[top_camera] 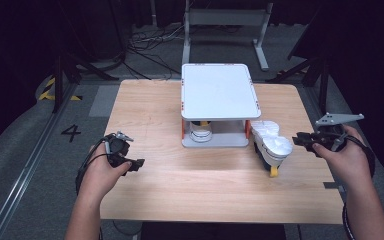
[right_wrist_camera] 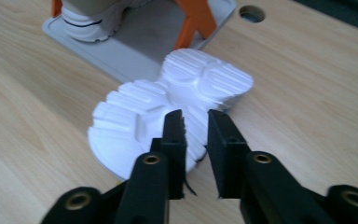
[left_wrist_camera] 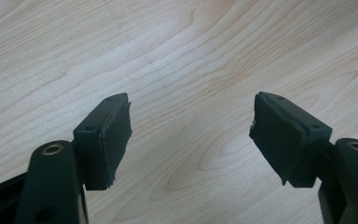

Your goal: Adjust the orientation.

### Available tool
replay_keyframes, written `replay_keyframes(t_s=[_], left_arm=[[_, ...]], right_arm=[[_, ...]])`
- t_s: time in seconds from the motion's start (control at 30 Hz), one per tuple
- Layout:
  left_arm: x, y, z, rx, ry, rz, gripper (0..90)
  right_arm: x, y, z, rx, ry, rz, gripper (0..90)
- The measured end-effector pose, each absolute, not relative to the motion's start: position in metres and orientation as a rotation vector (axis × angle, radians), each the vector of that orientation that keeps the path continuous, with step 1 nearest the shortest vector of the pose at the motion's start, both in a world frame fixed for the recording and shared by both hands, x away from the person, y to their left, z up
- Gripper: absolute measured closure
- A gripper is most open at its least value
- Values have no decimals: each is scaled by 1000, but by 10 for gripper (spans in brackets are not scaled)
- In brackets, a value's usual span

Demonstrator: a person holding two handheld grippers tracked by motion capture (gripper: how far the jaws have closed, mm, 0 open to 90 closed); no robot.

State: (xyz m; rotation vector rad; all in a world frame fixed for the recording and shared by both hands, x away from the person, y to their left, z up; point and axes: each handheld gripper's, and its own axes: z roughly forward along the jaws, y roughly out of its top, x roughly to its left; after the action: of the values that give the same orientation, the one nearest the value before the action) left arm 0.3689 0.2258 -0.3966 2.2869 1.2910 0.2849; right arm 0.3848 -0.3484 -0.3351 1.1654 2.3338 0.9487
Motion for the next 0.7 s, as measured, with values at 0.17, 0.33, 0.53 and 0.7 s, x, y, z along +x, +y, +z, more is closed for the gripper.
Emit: replay_keyframes(t_s=[0.17,0.33,0.53,0.7], left_arm=[[366,225,-399,2287,1285,290,291],[365,226,-399,2288,1280,285,291],[365,227,-399,2275,1286,286,290],[365,223,-403,2290,1274,271,290]], right_arm=[[403,-327,-336,1132,2408,891,900],[418,-310,-344,1119,2460,845,900],[420,-294,-352,1107,2533,806,900],[414,-309,-360,1192,2495,817,900]])
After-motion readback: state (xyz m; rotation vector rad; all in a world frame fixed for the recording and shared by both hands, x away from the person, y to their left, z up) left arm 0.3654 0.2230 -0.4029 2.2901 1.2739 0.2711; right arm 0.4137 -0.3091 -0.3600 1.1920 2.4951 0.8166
